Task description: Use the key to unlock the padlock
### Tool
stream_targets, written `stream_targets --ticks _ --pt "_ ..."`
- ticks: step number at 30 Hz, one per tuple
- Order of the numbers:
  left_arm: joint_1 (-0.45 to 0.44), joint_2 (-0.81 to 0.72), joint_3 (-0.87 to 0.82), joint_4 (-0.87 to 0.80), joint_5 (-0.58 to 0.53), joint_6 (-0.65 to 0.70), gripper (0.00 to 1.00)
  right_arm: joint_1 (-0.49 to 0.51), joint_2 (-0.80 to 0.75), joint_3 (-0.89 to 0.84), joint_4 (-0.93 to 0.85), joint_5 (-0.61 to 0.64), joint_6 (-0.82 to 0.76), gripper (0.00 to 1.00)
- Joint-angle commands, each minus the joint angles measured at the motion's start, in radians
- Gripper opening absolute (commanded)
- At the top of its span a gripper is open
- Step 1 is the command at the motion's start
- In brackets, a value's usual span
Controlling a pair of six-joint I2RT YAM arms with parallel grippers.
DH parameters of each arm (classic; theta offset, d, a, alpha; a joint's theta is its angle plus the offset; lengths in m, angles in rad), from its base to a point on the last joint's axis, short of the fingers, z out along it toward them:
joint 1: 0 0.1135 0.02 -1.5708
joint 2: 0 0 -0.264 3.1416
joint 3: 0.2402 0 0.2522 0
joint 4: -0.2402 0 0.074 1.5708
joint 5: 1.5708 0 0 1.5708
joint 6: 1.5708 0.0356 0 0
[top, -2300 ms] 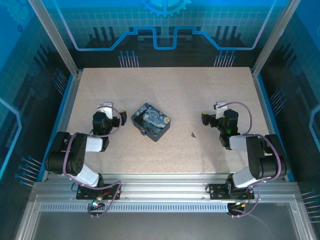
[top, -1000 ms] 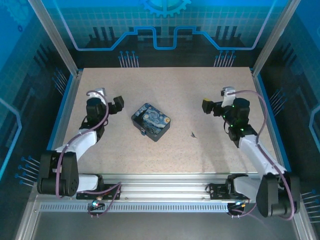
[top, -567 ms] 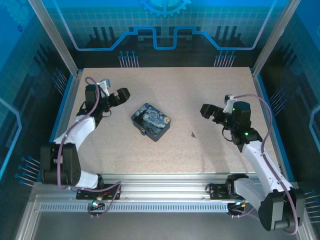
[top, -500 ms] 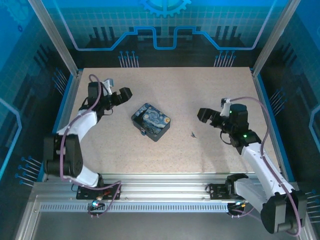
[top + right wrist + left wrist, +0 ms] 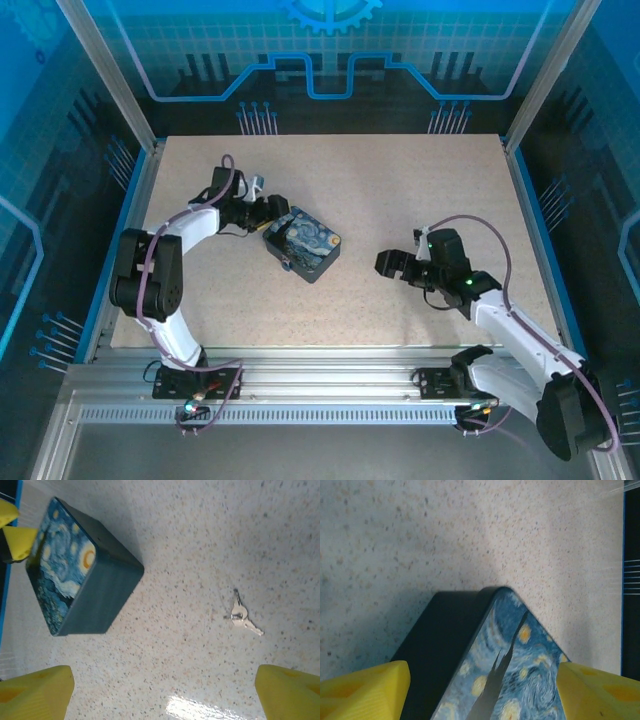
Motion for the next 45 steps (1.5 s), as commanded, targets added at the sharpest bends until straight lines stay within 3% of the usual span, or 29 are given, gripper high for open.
stream_targets --ticks 1,16,29,45 --pt "-0.009 -0.060 -0.076 0.004 0.045 -0.036 0.76 0.040 0.041 -0.012 0.032 0.019 0.044 0.93" --pt "-0.138 -0.236 -0.258 0.074 0.016 -0.130 0.63 0.195 0.336 0.121 0.148 0.025 0.104 0.73" --pt "-0.177 -0.305 -0.351 0.089 0.018 -0.169 0.47 0.197 0.518 0.240 0.153 0.011 0.111 0.54" --pt "-0.262 -0.189 -0.273 0.203 0.009 -0.257 0.45 0.134 0.686 0.436 0.085 0.003 0.043 0.49"
